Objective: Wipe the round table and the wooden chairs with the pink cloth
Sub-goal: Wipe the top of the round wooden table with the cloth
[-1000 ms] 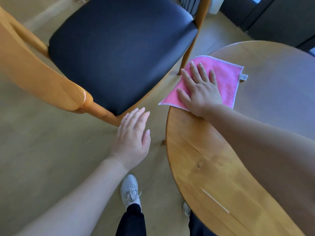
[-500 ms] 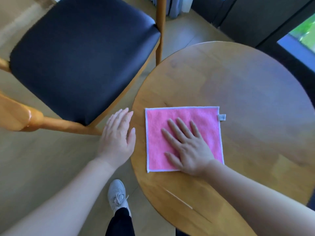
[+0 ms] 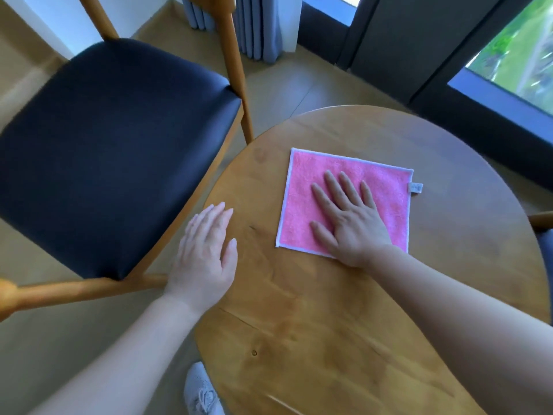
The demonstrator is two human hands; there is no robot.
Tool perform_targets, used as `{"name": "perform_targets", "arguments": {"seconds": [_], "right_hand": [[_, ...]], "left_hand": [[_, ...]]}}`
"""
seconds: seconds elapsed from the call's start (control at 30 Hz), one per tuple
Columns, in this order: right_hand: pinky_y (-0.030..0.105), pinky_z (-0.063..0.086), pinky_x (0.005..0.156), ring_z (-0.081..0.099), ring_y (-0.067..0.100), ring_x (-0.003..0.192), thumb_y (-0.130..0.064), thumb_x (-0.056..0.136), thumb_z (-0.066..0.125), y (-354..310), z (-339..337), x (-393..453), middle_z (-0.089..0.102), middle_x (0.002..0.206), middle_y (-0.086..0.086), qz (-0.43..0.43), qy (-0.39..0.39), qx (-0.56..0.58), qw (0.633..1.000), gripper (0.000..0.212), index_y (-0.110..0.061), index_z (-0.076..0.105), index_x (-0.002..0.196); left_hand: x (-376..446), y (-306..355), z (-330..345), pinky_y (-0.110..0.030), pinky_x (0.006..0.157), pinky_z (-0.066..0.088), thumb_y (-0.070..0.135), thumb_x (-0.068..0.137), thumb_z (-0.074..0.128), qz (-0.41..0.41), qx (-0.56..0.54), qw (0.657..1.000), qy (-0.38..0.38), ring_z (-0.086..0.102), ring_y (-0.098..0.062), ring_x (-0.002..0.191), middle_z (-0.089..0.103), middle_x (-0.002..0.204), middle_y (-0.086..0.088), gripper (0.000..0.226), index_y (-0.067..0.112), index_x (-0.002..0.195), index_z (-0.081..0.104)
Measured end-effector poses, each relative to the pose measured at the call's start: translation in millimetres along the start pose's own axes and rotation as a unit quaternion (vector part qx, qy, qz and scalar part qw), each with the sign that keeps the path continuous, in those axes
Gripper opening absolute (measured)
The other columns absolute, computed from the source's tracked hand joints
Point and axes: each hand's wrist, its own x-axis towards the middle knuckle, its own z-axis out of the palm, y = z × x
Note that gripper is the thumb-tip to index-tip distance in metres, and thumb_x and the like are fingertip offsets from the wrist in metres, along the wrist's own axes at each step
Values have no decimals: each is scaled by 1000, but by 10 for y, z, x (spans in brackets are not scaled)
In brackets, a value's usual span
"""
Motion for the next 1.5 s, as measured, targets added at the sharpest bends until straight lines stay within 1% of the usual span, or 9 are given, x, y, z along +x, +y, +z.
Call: {"name": "perform_targets", "arguments": {"seconds": [0.17, 0.33, 0.43, 0.57, 0.8, 0.97, 1.1, 1.27, 1.5], "right_hand": [[45, -8, 118, -11, 17, 146, -66, 88, 9, 357, -69, 395, -9, 159, -7, 73, 22, 10, 997, 70, -35, -1, 151], [46, -4, 118, -9, 18, 147, -67, 87, 8, 776, -152, 767, -6, 160, -6, 131, 40, 22, 990, 71, -37, -1, 151], [47, -4, 118, -7, 20, 147, -67, 85, 6, 927, -209, 962, -5, 161, -3, 153, 41, 25, 987, 74, -36, 0, 151], [49, -6, 118, -6, 23, 147, -66, 85, 3, 872, -258, 1163, -5, 161, 0, 158, 42, 25, 986, 76, -32, 1, 152], [49, -7, 117, -8, 23, 147, -66, 85, 3, 290, -277, 1359, -4, 161, 2, 86, 38, 21, 995, 76, -30, 2, 152], [51, -4, 117, -6, 25, 147, -66, 86, 5, -248, -245, 1390, 0, 161, 4, 30, 43, 11, 999, 76, -29, 5, 152], [52, -3, 117, -4, 26, 147, -64, 88, 7, -688, -166, 1312, 3, 161, 5, -14, 42, 6, 999, 74, -28, 8, 152], [51, -5, 116, 0, 27, 147, -61, 92, 12, -1176, -67, 1052, 7, 161, 6, -77, 45, 2, 996, 70, -25, 14, 152], [53, -3, 117, 1, 27, 147, -59, 94, 17, -1798, 92, 326, 10, 160, 7, -191, 21, 4, 981, 68, -23, 24, 150]], "left_hand": [[414, 212, 0, -44, 115, 27, 32, 96, 36, 10, 3, 1000, 6, 27, -19, 141, 38, 150, -5, 52, 12, 143, 38], [615, 280, 28, -47, 113, 31, 40, 95, 28, 19, 0, 1000, 16, 27, -18, 141, 38, 150, -3, 56, 14, 144, 37], [659, 288, 34, -48, 112, 32, 40, 95, 28, 18, -2, 1000, 20, 29, -19, 141, 38, 149, -4, 56, 14, 144, 38], [675, 211, -13, -43, 115, 27, 41, 95, 27, 6, 3, 1000, 29, 27, -18, 142, 37, 150, -4, 57, 14, 145, 36], [414, -46, -108, -43, 114, 29, 34, 96, 36, -20, 1, 999, 41, 29, -18, 141, 39, 149, -4, 52, 11, 142, 40], [180, -282, -261, -43, 115, 27, 26, 94, 43, -34, 11, 998, 57, 30, -20, 140, 40, 148, -7, 50, 7, 141, 42], [-11, -462, -365, -47, 113, 30, 22, 93, 44, -47, 6, 997, 69, 33, -24, 139, 42, 146, -10, 50, 3, 139, 44], [-230, -568, -422, -49, 112, 30, 21, 92, 45, -59, -9, 995, 80, 35, -27, 138, 43, 145, -12, 50, 1, 138, 45], [-461, -599, -456, -51, 111, 31, 19, 92, 46, -63, -25, 994, 83, 36, -31, 136, 44, 144, -15, 49, -1, 136, 46]]}}
